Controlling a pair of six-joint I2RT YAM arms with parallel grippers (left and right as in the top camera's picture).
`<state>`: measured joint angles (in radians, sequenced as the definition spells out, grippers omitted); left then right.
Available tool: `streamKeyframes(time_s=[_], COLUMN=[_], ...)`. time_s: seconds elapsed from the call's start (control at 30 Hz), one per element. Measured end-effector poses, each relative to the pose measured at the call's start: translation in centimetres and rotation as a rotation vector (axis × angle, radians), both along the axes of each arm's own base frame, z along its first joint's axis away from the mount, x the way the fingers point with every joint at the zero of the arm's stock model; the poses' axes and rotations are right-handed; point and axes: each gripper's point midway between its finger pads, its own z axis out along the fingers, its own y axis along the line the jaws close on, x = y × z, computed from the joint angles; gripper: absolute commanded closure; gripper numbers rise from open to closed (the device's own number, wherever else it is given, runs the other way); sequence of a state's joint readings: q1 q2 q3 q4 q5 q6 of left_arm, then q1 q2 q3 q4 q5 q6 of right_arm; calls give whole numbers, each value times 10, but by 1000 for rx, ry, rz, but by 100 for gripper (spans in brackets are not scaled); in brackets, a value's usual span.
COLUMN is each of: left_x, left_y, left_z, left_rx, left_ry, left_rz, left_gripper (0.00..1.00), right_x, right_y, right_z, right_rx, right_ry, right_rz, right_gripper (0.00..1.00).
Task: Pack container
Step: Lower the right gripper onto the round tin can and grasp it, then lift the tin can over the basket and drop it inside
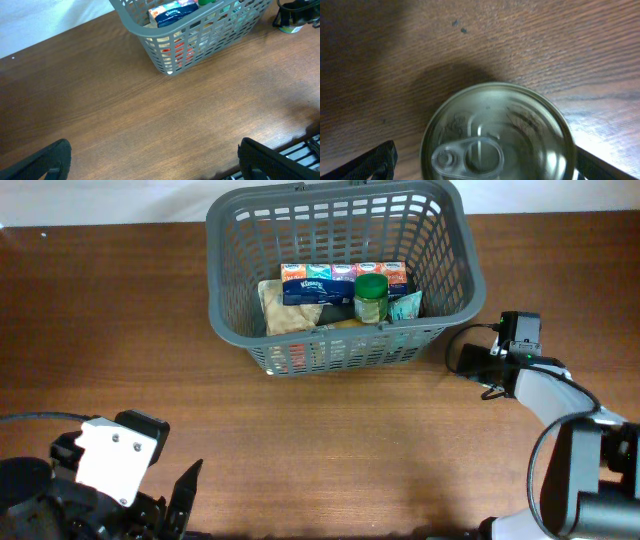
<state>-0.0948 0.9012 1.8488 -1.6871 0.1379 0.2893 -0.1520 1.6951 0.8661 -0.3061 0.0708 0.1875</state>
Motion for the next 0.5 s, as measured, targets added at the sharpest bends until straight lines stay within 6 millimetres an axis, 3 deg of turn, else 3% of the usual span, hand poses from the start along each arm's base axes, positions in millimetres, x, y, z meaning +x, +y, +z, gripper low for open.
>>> streamKeyframes(time_s=[0.2, 0.33, 0.5], left_x=[0, 0, 0], left_y=[0, 0, 0], left_z=[0, 0, 0], left_rx=[0, 0, 0], left_ry=[0, 0, 0], left_rz=[0, 0, 0], left_gripper=[1, 1, 1], right_x=[1, 3, 7], right_y=[0, -2, -6], right_z=[-10, -10, -8], right_rx=[2, -4, -25], right_ry=[12, 6, -10], right_rz=[0, -5, -15], right_gripper=[5, 16, 21])
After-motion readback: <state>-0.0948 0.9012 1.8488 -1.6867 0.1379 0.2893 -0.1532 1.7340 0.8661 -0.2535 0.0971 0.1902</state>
